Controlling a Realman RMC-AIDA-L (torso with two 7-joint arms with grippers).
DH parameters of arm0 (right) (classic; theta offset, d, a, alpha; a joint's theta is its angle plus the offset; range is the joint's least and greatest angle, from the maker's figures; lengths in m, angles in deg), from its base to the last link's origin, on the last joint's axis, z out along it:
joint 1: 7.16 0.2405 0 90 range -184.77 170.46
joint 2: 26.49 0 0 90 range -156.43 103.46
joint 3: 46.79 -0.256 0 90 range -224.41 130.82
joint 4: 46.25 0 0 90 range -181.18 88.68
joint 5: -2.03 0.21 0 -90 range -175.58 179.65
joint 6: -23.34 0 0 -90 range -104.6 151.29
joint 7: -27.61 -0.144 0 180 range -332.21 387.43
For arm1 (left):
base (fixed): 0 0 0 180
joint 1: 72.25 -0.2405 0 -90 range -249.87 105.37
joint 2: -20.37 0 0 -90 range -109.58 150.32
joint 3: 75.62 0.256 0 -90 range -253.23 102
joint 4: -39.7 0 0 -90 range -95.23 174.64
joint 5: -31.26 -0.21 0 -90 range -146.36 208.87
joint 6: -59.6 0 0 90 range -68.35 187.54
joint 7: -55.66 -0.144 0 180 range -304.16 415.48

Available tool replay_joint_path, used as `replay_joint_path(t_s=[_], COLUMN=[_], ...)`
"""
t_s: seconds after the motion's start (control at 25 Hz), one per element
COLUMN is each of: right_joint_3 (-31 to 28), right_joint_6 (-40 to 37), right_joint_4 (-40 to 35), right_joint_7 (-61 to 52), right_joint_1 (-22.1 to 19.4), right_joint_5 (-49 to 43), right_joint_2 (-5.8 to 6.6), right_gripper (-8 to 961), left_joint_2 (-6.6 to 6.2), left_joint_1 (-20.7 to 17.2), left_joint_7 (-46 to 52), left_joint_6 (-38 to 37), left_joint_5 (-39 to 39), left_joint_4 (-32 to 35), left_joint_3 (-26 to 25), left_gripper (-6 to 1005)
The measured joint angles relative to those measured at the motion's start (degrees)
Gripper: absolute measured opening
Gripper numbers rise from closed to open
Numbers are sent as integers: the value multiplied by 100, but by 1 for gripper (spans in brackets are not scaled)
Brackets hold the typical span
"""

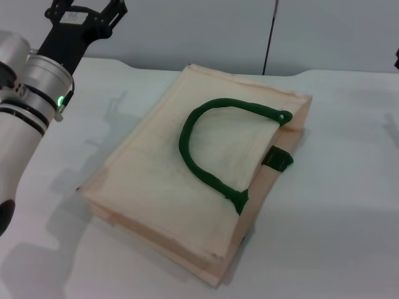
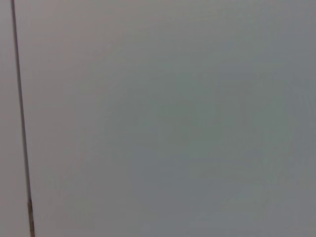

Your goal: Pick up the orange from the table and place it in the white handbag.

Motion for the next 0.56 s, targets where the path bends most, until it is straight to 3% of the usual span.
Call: replay_joint_path(t_s=[0.4, 0.56], right_joint_3=[0, 0], right_joint_6=[56, 116], right_joint_4=[19, 31], right_joint_7=[119, 215], right_joint_1=[-1, -9], right_joint_5=[16, 58], right_joint_2=[-19, -28], right_gripper=[884, 884], left_joint_2=[-12, -14], left_joint_1=[-9, -5], left_joint_7=[68, 560], left_joint_6=[53, 65], left_joint_5=[-22, -17], left_joint_4=[20, 21], left_joint_3=[33, 26], left_gripper=[892, 892])
